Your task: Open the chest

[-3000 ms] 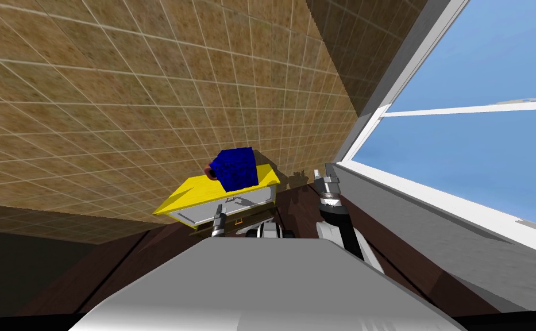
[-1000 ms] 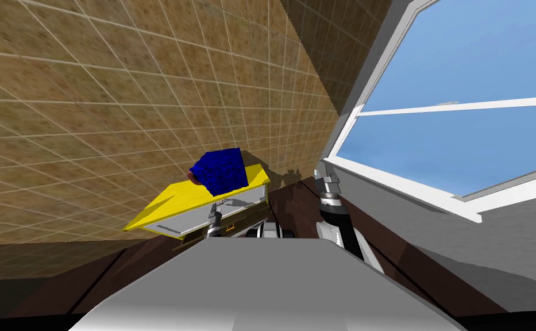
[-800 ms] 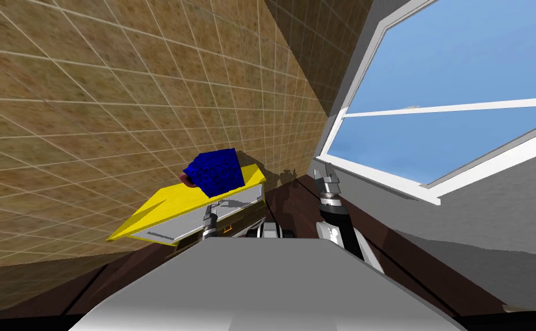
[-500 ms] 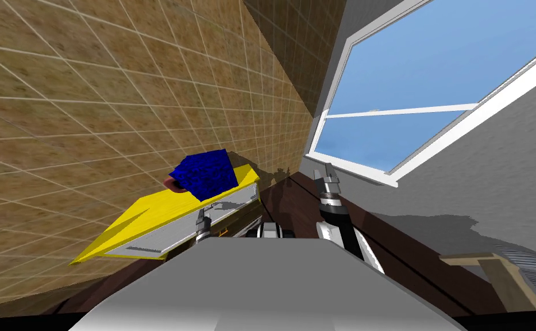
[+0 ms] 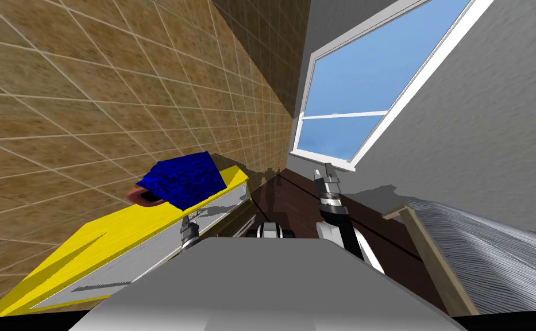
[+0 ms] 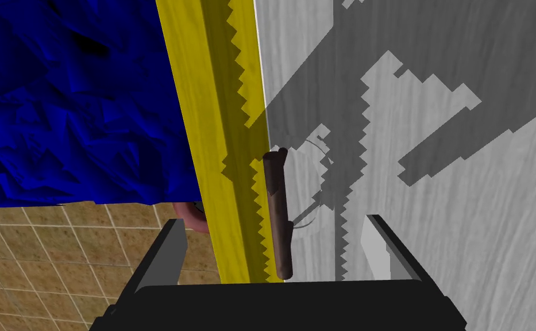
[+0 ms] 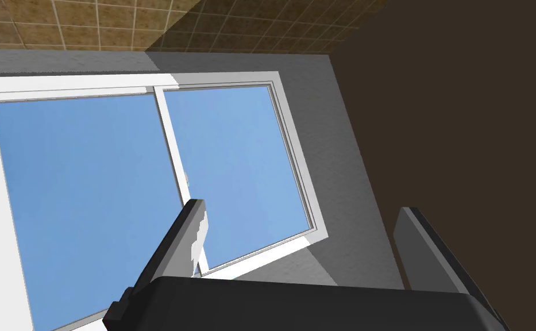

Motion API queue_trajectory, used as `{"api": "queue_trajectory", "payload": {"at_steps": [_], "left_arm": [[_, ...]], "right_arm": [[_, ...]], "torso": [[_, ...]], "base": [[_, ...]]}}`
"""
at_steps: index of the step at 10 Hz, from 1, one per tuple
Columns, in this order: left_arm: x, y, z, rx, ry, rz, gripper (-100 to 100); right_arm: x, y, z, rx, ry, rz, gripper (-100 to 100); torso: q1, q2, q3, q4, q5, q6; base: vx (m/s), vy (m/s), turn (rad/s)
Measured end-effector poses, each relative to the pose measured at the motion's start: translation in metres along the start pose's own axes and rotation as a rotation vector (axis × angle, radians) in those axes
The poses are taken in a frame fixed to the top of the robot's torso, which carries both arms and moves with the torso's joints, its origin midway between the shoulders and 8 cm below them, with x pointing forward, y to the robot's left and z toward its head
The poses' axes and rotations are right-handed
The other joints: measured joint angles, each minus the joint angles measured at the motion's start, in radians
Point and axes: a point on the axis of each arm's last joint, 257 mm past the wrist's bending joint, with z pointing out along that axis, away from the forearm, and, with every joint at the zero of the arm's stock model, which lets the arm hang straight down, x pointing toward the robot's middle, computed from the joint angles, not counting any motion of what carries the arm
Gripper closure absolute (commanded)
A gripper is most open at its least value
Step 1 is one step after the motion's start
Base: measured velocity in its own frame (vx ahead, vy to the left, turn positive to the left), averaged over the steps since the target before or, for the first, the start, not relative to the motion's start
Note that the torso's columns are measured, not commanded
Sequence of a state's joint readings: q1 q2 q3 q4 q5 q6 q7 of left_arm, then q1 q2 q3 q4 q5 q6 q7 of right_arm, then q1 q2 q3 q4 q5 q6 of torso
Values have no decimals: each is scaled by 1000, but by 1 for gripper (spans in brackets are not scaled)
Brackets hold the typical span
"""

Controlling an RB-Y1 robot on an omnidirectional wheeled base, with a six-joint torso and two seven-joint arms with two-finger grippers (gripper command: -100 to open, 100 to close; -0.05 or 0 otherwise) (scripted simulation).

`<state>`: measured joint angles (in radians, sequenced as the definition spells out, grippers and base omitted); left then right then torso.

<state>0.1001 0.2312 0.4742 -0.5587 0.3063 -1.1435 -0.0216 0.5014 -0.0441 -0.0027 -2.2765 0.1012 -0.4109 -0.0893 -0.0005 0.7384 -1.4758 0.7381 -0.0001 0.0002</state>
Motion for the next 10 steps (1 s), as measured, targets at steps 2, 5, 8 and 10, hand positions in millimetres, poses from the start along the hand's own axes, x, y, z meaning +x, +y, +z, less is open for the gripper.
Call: {"api": "queue_trajectory", "payload": {"at_steps": [2, 5, 8, 10], "left_arm": [[-19, -2, 2, -2, -33, 8, -100], [-72, -7, 5, 3, -146, 24, -100], [-115, -6, 2, 3, -246, 37, -100], [-102, -3, 0, -3, -212, 34, 100]], "right_arm": [[0, 0, 0, 0, 0, 0, 0], [0, 0, 0, 0, 0, 0, 0], [0, 0, 0, 0, 0, 0, 0], [0, 0, 0, 1, 0, -1, 0]], "torso": [[2, -3, -2, -1, 0, -1], [-1, 2, 1, 1, 0, 0], [1, -1, -1, 0, 0, 0], [5, -6, -4, -2, 1, -2]], "base": [[-43, -23, -160], [-77, -39, -367], [-58, -41, -239], [59, 35, 343]]}}
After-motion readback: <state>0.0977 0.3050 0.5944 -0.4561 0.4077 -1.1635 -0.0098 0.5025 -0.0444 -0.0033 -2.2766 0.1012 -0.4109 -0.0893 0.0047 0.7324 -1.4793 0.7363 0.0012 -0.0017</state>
